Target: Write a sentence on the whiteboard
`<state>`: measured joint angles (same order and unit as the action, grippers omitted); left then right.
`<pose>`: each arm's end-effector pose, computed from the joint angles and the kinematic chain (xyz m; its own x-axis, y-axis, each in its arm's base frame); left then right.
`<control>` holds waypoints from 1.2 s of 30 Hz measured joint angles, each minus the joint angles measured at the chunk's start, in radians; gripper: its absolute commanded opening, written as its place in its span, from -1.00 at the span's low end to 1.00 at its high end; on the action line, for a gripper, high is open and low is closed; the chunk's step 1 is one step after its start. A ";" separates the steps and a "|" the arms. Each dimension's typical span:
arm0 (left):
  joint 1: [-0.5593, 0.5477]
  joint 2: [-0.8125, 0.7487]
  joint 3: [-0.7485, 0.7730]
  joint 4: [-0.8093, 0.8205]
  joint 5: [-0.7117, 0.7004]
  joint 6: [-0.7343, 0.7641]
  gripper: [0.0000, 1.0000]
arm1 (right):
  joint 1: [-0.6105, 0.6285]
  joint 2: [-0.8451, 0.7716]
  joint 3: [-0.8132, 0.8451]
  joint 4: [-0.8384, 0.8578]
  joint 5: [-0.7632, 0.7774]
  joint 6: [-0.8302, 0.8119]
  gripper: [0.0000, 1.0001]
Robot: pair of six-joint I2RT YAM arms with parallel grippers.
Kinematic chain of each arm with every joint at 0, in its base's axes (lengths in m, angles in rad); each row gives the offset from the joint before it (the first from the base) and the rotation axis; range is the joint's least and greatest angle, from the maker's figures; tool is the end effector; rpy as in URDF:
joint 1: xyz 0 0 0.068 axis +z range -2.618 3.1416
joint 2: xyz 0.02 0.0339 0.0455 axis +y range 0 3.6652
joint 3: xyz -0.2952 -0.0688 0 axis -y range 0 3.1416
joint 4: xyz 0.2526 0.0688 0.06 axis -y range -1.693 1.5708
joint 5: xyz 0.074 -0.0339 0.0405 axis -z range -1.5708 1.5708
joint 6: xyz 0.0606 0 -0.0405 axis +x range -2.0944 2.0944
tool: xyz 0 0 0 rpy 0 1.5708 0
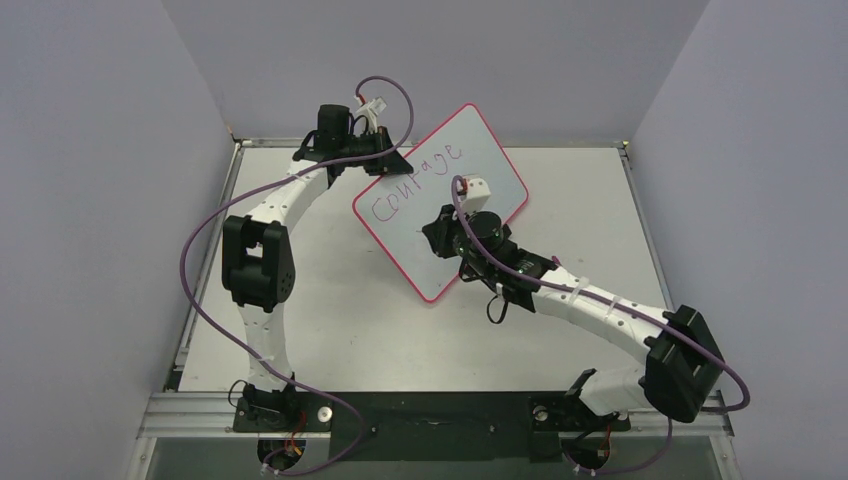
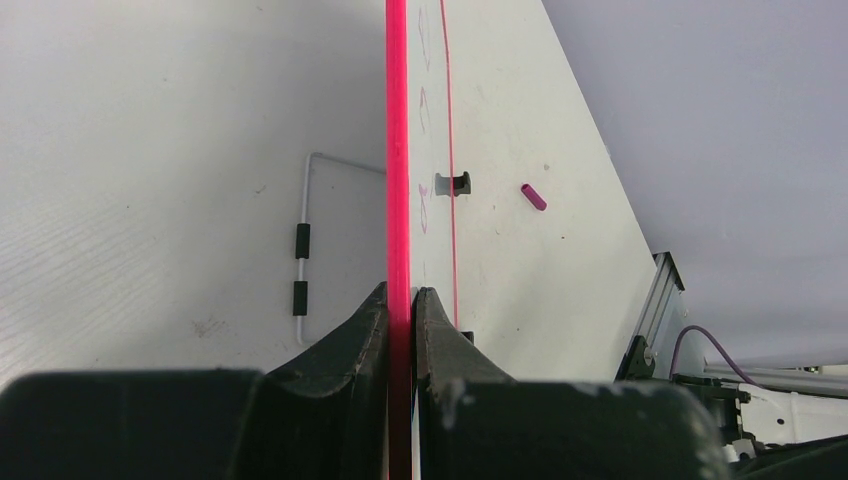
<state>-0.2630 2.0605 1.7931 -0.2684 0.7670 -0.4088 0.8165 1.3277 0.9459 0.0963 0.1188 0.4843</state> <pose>0.4907 -0.1757 0.3051 -0.7558 -0.0929 -0.6482 0.5045 0.5484 -0.6669 0.2343 0.2388 0.3238 -0.4713 0.1735 -0.8647 -0.4817 0.7707 0.4172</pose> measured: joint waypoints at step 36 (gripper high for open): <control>0.003 0.000 -0.014 0.027 0.006 -0.010 -1.00 | 0.039 0.247 0.070 0.116 0.040 0.024 -1.00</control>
<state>-0.2600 2.0605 1.7790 -0.2417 0.7731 -0.4187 0.8555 1.5749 1.0161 0.2123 0.1589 0.5079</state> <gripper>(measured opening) 0.063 0.100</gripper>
